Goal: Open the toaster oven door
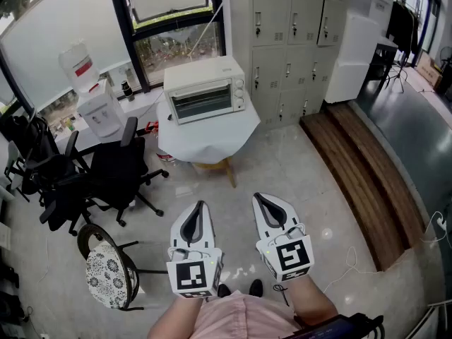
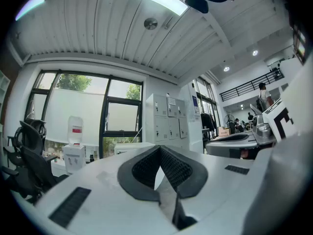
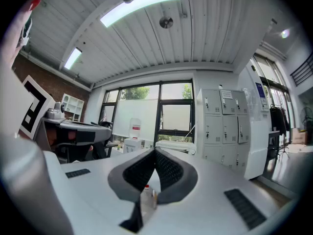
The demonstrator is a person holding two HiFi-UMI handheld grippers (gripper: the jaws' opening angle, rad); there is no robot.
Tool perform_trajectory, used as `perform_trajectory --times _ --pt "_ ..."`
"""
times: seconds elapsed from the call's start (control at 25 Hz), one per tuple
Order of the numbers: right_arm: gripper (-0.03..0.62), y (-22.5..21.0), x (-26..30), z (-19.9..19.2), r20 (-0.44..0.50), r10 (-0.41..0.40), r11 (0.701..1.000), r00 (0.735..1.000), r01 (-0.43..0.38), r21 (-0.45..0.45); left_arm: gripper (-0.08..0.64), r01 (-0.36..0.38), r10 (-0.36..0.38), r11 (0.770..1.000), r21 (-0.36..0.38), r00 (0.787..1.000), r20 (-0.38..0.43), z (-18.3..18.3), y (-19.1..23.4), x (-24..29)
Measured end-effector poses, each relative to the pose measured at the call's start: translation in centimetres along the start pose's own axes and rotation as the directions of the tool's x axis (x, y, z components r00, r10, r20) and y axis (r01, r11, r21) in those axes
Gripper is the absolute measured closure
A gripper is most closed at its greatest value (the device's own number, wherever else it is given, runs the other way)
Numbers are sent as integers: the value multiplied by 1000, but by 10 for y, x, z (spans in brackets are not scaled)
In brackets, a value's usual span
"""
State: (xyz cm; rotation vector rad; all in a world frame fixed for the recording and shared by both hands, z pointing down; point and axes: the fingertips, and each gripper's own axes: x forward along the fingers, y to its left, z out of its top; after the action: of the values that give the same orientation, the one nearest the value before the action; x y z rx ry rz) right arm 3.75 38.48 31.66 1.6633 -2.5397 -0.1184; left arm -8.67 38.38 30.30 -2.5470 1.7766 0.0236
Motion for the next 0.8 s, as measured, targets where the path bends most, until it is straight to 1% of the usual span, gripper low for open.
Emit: perform_trajectory --times 0.08,0.16,0.28,0.44,0.6,0.8 --pt "592 -5 -1 -1 2 -2 1000 1000 2 0 546 22 -22 1000 20 1000 5 0 -8 2" --pt "592 -9 -4 -1 9 2 1000 1000 -2 9 546 31 -31 999 22 1000 4 -2 -13 4" --pt "590 -14 -7 -4 7 20 999 1000 -20 31 546 21 -21 1000 6 1000 -7 -5 -17 5" --pt "584 -27 -14 -13 -16 14 1000 1000 -14 25 546 11 -11 1000 22 1000 -14 -7 -26 6" --pt "582 -41 -20 -23 -30 23 999 999 -22 30 546 -36 37 999 13 998 -44 -10 -33 7" --pt "582 -56 -23 -37 -54 38 998 998 -35 46 546 -32 33 999 14 998 -59 -27 -46 7"
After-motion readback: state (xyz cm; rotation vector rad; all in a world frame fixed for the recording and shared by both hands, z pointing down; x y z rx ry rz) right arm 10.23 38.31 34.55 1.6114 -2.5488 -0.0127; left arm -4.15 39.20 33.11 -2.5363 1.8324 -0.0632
